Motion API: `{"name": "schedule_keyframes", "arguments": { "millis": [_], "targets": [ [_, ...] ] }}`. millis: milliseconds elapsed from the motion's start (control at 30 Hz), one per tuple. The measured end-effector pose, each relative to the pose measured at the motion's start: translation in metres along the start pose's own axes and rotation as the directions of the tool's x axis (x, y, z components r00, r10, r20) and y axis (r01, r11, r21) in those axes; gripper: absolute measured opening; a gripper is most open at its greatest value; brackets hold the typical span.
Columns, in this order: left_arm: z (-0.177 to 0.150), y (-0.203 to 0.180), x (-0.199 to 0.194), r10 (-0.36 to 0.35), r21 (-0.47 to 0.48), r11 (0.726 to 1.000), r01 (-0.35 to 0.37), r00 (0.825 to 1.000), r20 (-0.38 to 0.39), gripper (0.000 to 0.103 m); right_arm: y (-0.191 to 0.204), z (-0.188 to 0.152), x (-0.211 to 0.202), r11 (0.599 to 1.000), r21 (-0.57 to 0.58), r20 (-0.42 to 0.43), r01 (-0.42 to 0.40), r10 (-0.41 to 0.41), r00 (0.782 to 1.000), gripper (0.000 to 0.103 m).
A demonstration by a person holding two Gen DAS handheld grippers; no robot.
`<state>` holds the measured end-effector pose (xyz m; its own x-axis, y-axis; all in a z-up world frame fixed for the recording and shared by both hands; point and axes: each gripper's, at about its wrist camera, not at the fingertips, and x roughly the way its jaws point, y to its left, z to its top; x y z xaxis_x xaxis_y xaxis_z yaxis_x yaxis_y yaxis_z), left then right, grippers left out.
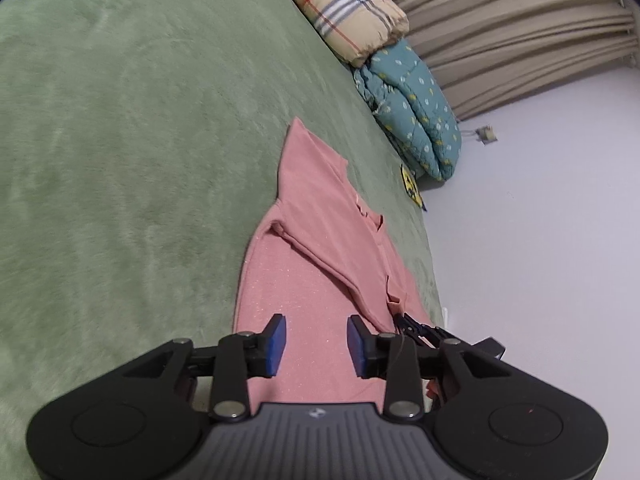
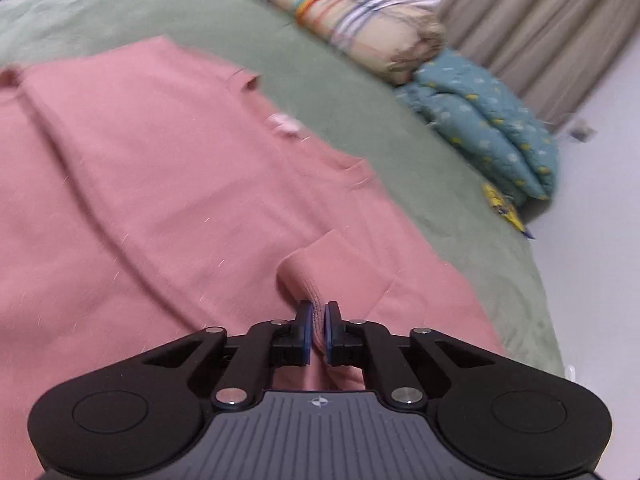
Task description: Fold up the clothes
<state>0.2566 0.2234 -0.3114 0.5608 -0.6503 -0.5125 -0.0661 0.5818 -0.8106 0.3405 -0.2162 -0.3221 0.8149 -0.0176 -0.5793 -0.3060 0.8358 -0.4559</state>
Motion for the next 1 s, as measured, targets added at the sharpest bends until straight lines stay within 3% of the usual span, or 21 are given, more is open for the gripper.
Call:
{"name": "schedule_keyframes", "arguments": {
  "millis": [100, 200, 333, 567, 633, 700, 800, 867, 933, 1000],
  "targets": [
    [-0.003, 0.001, -0.008, -0.001, -0.013, 1.0, 0.001, 1.0, 0.009, 0.031, 0.004, 0.002, -0.007, 0.999, 0.029, 0.08, 0.019, -0.022, 0.997, 0.006],
    [-0.007, 0.003, -0.013, 0.003, -0.028, 1.0, -0.002, 1.0, 0.014, 0.031, 0.011, 0.002, 0.002, 1.0, 0.005, 0.058, -0.005, 0.005, 0.998, 0.006],
    [-0.011, 0.006, -0.015, -0.004, -0.063, 0.998, 0.005, 1.0, 0.013, 0.031, 0.008, -0.001, 0.011, 0.996, 0.075, 0.001, -0.047, 0.047, 0.999, 0.008],
    [-0.017, 0.014, -0.017, -0.01, -0.11, 0.994, 0.012, 1.0, 0.018, 0.031, 0.019, 0.009, -0.004, 0.987, 0.129, 0.1, -0.097, 0.084, 0.991, 0.008],
    [-0.018, 0.013, -0.018, -0.014, -0.106, 0.994, 0.016, 1.0, 0.022, 0.031, 0.025, 0.013, 0.002, 0.985, 0.136, 0.076, -0.104, 0.094, 0.993, 0.008],
    [-0.019, 0.011, -0.02, -0.017, -0.1, 0.995, 0.019, 1.0, 0.025, 0.031, 0.029, 0.014, 0.012, 0.986, 0.123, -0.001, -0.115, 0.116, 0.993, 0.009],
    [-0.019, 0.011, -0.025, -0.019, -0.097, 0.995, 0.022, 0.999, 0.027, 0.031, 0.028, 0.011, 0.003, 0.982, 0.125, -0.002, -0.139, 0.14, 0.99, 0.026],
    [-0.02, 0.011, -0.027, -0.015, -0.093, 0.996, 0.017, 1.0, 0.028, 0.031, 0.016, 0.007, -0.012, 0.97, 0.187, 0.061, -0.155, 0.146, 0.987, 0.027],
    [-0.021, 0.012, -0.029, -0.015, -0.091, 0.996, 0.017, 0.999, 0.028, 0.031, -0.022, 0.0, -0.033, 0.909, 0.376, 0.159, -0.182, 0.13, 0.979, 0.029],
    [-0.022, 0.011, -0.029, -0.016, -0.094, 0.995, 0.019, 0.999, 0.028, 0.031, -0.052, -0.004, -0.032, 0.867, 0.482, 0.141, -0.126, 0.065, 0.988, 0.03]
  ]
}}
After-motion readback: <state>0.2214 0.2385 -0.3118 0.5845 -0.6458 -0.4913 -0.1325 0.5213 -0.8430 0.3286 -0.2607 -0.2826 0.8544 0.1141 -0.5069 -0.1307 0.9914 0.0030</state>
